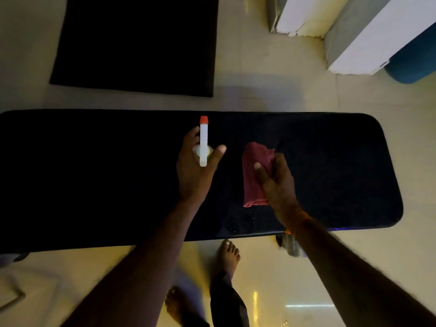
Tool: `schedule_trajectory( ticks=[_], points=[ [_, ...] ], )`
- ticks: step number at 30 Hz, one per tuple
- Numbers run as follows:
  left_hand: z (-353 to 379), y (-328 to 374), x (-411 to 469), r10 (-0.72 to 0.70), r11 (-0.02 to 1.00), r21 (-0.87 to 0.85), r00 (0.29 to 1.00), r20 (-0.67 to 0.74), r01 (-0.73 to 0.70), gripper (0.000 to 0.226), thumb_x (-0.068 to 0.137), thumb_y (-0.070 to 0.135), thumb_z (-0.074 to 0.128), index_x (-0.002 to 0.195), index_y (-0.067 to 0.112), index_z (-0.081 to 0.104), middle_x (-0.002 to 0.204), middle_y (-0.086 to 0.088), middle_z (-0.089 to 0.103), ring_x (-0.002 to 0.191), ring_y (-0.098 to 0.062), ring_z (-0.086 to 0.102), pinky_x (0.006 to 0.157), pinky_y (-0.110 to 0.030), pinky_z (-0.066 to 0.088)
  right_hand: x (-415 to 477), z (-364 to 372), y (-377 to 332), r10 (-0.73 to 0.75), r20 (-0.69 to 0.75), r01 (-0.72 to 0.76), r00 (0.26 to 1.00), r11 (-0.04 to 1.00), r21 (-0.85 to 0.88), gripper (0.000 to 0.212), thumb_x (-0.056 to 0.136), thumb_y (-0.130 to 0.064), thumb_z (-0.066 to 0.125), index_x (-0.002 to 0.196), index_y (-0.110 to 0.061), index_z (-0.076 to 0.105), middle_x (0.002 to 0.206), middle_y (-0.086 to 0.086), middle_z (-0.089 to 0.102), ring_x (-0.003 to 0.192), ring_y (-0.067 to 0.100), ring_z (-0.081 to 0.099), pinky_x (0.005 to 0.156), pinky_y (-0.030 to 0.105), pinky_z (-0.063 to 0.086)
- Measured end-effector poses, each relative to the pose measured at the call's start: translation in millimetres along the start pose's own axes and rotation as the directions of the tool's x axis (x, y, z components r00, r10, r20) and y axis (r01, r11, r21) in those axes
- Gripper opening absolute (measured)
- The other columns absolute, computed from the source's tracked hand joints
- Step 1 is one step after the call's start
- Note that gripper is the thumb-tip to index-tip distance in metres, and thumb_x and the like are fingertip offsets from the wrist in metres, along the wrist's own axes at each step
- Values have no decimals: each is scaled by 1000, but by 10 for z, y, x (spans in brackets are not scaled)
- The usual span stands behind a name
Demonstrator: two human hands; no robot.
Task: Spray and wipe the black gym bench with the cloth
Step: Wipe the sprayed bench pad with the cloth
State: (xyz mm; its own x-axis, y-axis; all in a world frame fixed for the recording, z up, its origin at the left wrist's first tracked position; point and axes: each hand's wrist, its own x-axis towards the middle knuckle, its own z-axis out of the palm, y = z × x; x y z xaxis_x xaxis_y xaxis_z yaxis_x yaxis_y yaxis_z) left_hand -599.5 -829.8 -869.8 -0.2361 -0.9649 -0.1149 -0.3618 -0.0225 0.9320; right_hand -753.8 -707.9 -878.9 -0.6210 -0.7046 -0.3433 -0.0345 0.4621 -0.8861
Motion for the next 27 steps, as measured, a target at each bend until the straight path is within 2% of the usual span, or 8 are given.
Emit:
schedule_trajectory(
  ticks=[4,7,10,13,16,21,24,27],
  points=[
    [-170,-134,-157,-91,989,115,995,-39,95,88,78,41,85,148,7,43,142,-12,51,131,-23,51,95,-3,36,-245,59,-62,19,17,-20,1000,997,70,26,97,-37,66,115,-19,58,111,9,69,94,18,68,80,45,62],
    [-337,-314,-397,-57,974,211,991,-121,82,63,83,42,80,130,11,52,125,-3,50,110,-26,57,89,-30,49,-507,174,-139,2,63,-7,998,996,84,17,104,-32,62,114,-19,59,109,13,68,93,23,67,83,55,60],
    [-481,-511,-557,-251,965,74,968,-6,251,40,96,45,66,119,14,58,116,-8,61,95,-24,64,77,-24,52,-789,405,-285,-40,164,20,986,993,120,24,105,-32,59,113,-10,58,104,26,61,88,23,58,81,59,55],
    [-750,-596,-676,-593,769,-79,754,284,635,53,94,76,38,101,29,61,103,-3,66,101,-26,64,87,-39,50,-1004,756,-465,-33,265,-18,964,982,188,32,99,-33,57,117,-6,57,101,18,62,91,23,60,80,50,55],
    [-1173,-650,-781,-657,589,-203,610,443,782,72,78,89,27,107,33,62,104,7,68,106,-19,64,96,-41,50,-1141,1160,-597,15,331,-105,944,961,255,29,105,-24,59,132,-13,59,121,8,69,108,28,67,96,50,56],
    [-1933,-692,-858,-464,808,-318,868,174,496,39,98,39,65,125,11,60,105,0,71,99,-22,71,78,-35,59,-1199,1767,-743,-90,332,56,939,992,111,38,106,-15,57,143,-21,51,129,-1,67,117,20,67,108,51,53],
    [-2370,-623,-838,-250,943,-222,968,27,250,53,90,40,56,126,1,51,115,-21,65,103,-38,65,83,-54,54,-1175,2073,-847,-184,406,215,895,976,-33,64,106,-8,55,162,-26,29,137,-35,56,125,-6,58,109,23,48],
    [-2672,-626,-745,-101,992,-88,992,-79,94,42,96,32,47,125,2,51,112,-17,64,98,-34,64,80,-50,52,-1126,2382,-956,-243,491,321,837,944,-79,61,104,-1,53,155,-33,43,137,-41,54,125,-19,51,106,13,46]
  ],
)
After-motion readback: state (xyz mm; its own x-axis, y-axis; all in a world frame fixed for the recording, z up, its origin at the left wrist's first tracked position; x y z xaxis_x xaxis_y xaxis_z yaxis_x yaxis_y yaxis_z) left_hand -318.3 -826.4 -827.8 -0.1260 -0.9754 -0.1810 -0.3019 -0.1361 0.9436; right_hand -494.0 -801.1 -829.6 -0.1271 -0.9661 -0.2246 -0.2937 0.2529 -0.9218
